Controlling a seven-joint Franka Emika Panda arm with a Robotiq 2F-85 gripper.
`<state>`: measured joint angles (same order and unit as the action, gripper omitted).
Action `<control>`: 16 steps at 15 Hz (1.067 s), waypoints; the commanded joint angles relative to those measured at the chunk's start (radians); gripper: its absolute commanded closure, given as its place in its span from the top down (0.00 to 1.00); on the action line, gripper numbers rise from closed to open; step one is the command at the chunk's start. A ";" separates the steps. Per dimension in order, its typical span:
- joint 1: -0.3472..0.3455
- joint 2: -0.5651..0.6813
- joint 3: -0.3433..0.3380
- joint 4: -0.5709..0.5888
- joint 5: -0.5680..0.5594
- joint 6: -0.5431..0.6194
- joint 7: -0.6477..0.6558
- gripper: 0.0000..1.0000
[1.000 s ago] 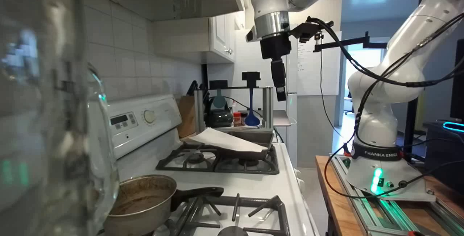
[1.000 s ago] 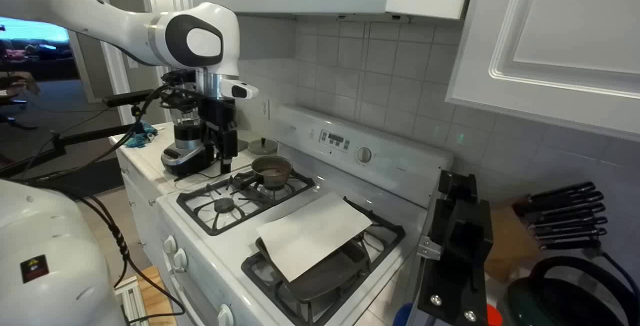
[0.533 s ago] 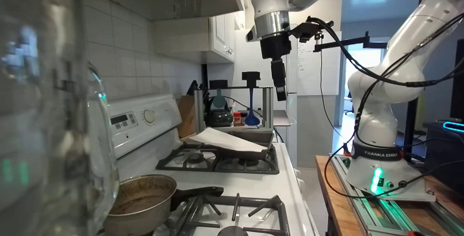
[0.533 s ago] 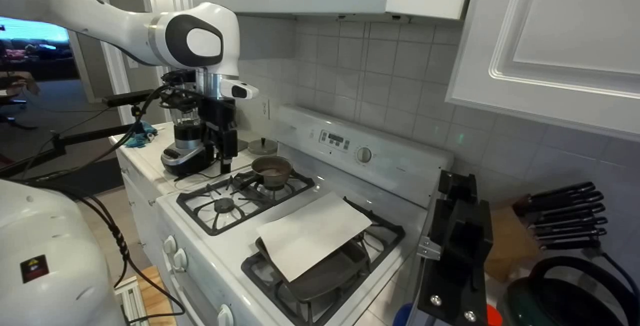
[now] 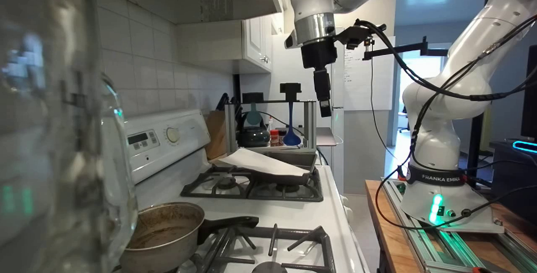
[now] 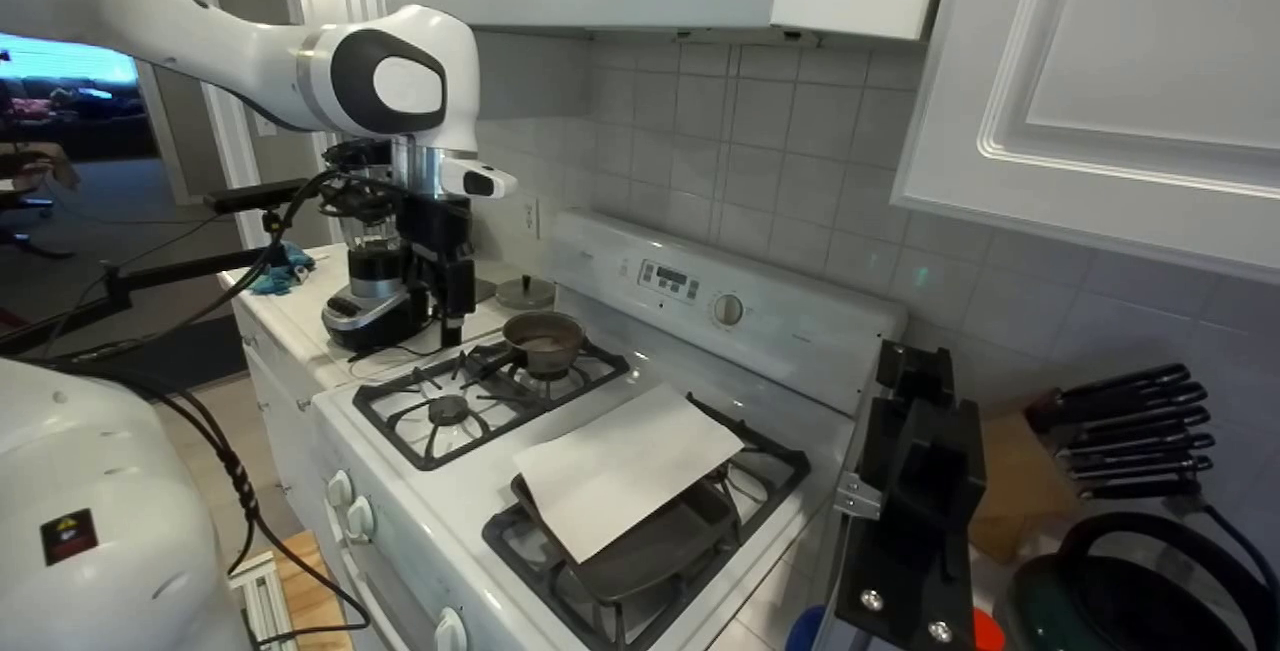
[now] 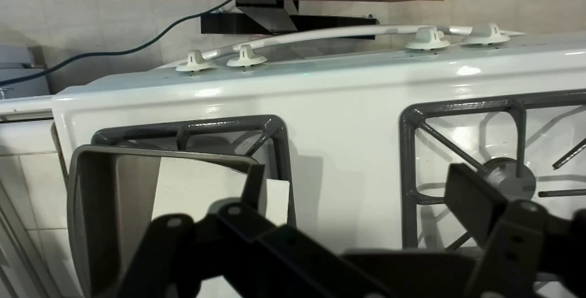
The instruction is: Put the white napkin on the silver pot.
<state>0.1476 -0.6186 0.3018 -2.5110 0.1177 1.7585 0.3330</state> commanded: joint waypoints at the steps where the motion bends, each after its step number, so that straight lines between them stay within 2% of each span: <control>1: 0.009 0.002 -0.007 0.001 -0.004 -0.001 0.004 1.00; 4: -0.021 0.064 -0.020 0.032 -0.025 0.025 0.003 1.00; 11: -0.138 0.318 -0.081 0.150 -0.177 0.253 0.017 1.00; 16: -0.139 0.512 -0.106 0.260 -0.272 0.370 0.051 1.00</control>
<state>0.0009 -0.2318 0.1980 -2.3374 -0.0756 2.0821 0.3332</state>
